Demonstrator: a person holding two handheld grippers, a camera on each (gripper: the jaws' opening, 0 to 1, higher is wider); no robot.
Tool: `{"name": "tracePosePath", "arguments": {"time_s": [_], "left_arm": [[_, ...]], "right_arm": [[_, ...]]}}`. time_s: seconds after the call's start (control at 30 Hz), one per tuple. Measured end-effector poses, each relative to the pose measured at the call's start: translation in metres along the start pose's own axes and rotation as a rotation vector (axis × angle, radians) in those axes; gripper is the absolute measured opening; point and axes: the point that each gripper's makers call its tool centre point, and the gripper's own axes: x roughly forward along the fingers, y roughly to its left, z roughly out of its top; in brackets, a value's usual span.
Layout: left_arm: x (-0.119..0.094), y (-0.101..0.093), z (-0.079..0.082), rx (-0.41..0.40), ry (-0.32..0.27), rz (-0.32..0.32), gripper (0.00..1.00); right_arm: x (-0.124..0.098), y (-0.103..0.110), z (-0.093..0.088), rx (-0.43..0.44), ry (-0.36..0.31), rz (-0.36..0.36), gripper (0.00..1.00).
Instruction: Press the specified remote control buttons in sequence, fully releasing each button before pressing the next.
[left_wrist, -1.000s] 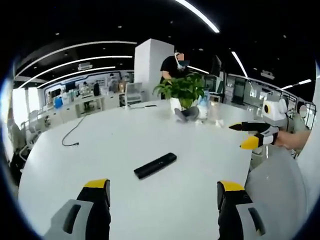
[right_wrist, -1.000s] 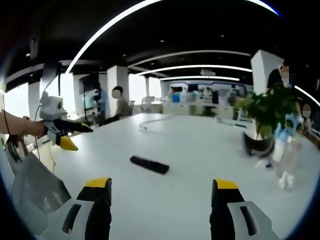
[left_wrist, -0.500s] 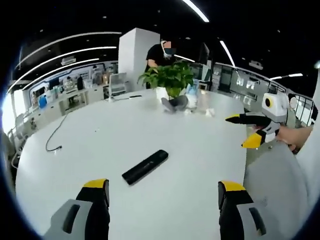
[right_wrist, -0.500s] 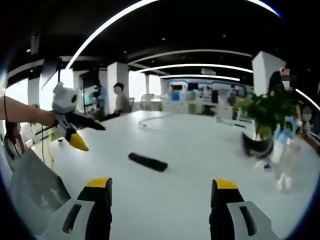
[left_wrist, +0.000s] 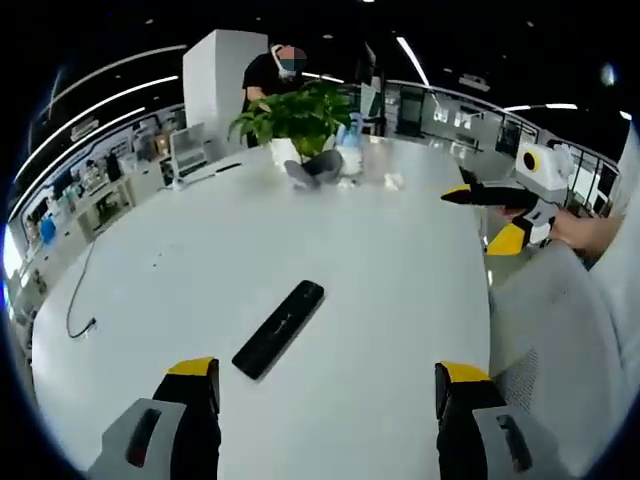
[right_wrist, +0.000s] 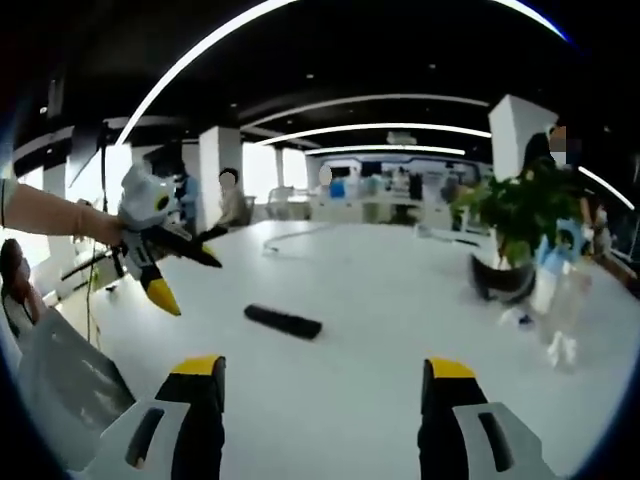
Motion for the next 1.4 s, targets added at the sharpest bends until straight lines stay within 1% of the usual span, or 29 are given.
{"name": "tracePosePath", "arguments": {"time_s": [0.23,0.33,0.5,0.63,0.77,0.97,1.03,1.13,1.2,1.4], "left_arm": [[0.018,0.004,0.002,-0.03,0.018,-0.035,0.92],[0.023,0.009,0.002,-0.024,0.018,-0.034,0.9],[0.029,0.018,0.005,-0.037,0.024,-0.03,0.89],[0.035,0.023,0.007,-0.076,0.027,-0.037,0.88],[0.04,0.026,0.007,-0.107,0.022,-0.049,0.87],[0.049,0.031,0.001,-0.091,0.056,-0.044,0.83],[0.051,0.032,0.0,-0.093,0.062,-0.046,0.82],[0.057,0.033,-0.004,-0.092,0.087,-0.055,0.82],[0.061,0.031,-0.007,-0.081,0.107,-0.069,0.82],[0.07,0.029,-0.014,-0.023,0.163,-0.087,0.82]], "right_arm": [[0.0,0.0,-0.002,0.012,0.009,-0.007,0.78],[0.0,-0.002,-0.003,0.009,0.015,-0.009,0.77],[0.001,0.0,-0.004,0.007,0.019,-0.005,0.77],[0.002,0.003,-0.005,-0.005,0.032,0.008,0.76],[0.001,0.003,-0.003,-0.008,0.02,0.007,0.73],[0.0,0.001,-0.002,0.011,0.019,-0.001,0.72],[0.0,0.001,-0.003,0.013,0.021,-0.003,0.72],[0.0,0.0,-0.004,0.027,0.033,-0.013,0.72],[0.0,-0.002,-0.004,0.049,0.03,-0.02,0.73],[-0.001,-0.005,-0.005,0.06,0.032,-0.043,0.73]]}}
